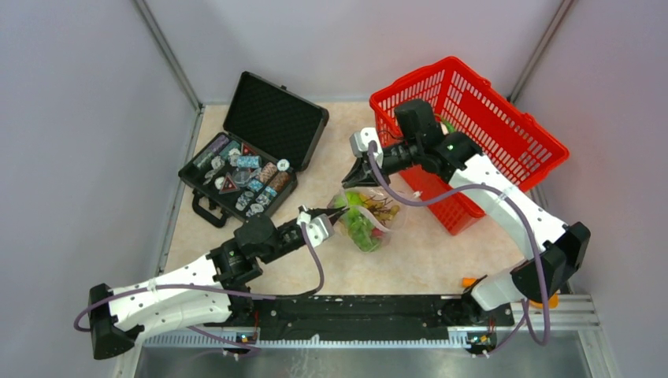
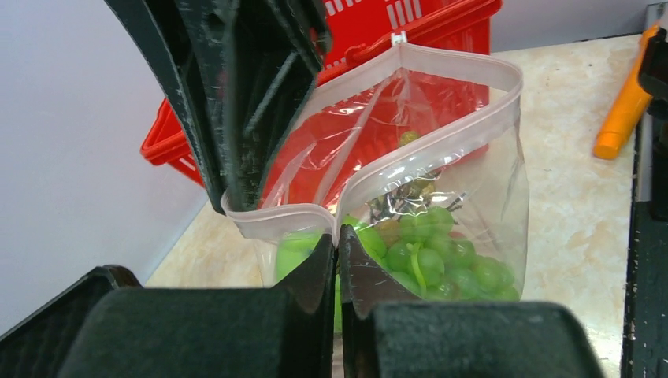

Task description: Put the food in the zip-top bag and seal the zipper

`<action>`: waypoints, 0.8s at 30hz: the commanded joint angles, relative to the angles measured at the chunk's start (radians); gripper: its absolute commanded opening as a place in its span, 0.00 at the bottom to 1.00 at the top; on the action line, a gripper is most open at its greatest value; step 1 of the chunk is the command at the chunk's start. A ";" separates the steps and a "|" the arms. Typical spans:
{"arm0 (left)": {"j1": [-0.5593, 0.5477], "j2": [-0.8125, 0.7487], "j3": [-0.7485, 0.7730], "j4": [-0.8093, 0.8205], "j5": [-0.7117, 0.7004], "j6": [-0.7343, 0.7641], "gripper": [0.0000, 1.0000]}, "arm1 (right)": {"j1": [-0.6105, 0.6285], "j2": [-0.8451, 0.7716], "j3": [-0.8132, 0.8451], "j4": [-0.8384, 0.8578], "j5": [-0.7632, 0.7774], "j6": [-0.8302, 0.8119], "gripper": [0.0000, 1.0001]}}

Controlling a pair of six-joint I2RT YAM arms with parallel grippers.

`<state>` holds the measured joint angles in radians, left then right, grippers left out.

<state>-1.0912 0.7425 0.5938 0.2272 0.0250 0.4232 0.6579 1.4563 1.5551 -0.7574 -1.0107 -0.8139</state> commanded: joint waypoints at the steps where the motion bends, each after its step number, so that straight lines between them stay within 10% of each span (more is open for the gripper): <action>1: 0.000 -0.002 -0.002 0.073 -0.108 -0.042 0.00 | -0.006 -0.094 -0.085 0.277 0.087 0.192 0.22; 6: 0.003 -0.047 -0.026 0.067 -0.225 -0.064 0.00 | -0.035 -0.223 -0.202 0.516 0.302 0.409 0.51; 24: 0.054 -0.216 -0.064 -0.042 -0.179 -0.051 0.00 | -0.378 -0.493 -0.456 0.337 -0.090 0.269 0.52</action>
<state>-1.0420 0.5320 0.5045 0.1520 -0.1730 0.3683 0.3378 1.0042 1.1488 -0.3939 -0.9817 -0.4904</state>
